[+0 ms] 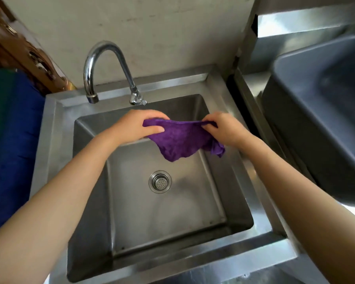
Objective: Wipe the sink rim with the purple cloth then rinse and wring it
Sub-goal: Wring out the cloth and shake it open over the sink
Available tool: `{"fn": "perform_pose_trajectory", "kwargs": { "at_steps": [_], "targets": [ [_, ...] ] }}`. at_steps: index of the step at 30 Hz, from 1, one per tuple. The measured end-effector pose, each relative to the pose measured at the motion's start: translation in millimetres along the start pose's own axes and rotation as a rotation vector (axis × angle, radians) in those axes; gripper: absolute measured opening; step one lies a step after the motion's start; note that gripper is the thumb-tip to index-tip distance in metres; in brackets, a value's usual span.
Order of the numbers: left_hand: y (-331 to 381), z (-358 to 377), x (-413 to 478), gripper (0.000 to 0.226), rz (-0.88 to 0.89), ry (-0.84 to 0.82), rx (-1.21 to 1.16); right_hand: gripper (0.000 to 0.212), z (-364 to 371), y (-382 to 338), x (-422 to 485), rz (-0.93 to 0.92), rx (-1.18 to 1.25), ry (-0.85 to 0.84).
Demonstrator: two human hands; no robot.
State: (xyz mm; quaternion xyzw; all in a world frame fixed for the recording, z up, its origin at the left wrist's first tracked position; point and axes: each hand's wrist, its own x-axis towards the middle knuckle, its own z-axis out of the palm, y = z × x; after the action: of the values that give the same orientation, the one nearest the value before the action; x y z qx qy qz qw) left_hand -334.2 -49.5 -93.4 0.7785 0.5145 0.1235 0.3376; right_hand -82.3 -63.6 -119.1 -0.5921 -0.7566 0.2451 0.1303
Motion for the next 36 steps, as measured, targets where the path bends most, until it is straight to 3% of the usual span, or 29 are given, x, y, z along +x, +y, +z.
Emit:
{"fn": "perform_pose_trajectory", "kwargs": {
  "at_steps": [3,5,11,17,19,23,27,32,36],
  "targets": [
    [11.3,-11.2,-4.7,0.017,-0.053,-0.134,0.126,0.022,-23.1,-9.5,-12.3,0.017,0.053,0.077],
    [19.6,-18.1,-6.8,0.022,-0.043,-0.161,0.183,0.025,-35.3,-14.2,-18.7,0.016,0.042,0.067],
    [45.6,-40.9,-11.6,0.020,0.040,-0.009,0.138,0.029,-59.1,-15.3,-36.4,0.048,-0.104,-0.021],
    [42.2,-54.2,-14.6,0.023,0.058,0.140,0.024,0.026,-73.8,-21.3,-49.7,0.146,0.034,0.386],
    [34.6,-61.4,-16.9,0.020,0.023,0.178,-0.066,0.026,-82.2,-22.9,-54.1,0.184,0.151,0.401],
    [35.7,-70.1,-24.2,0.013,0.057,0.180,-0.342,0.028,-86.1,-26.4,-54.7,0.229,0.338,0.340],
    [60.0,-69.5,-22.1,0.015,0.159,0.110,-0.508,0.022,-78.3,-38.4,-50.2,0.217,0.132,0.072],
    [100.8,-62.3,-11.9,0.015,0.239,-0.099,-0.433,0.057,-80.8,-73.3,-40.1,-0.001,0.675,-0.195],
    [110.4,-71.4,-9.9,0.018,0.260,-0.079,-0.459,0.035,-87.5,-94.8,-32.2,-0.033,0.720,-0.266]
  ]
}}
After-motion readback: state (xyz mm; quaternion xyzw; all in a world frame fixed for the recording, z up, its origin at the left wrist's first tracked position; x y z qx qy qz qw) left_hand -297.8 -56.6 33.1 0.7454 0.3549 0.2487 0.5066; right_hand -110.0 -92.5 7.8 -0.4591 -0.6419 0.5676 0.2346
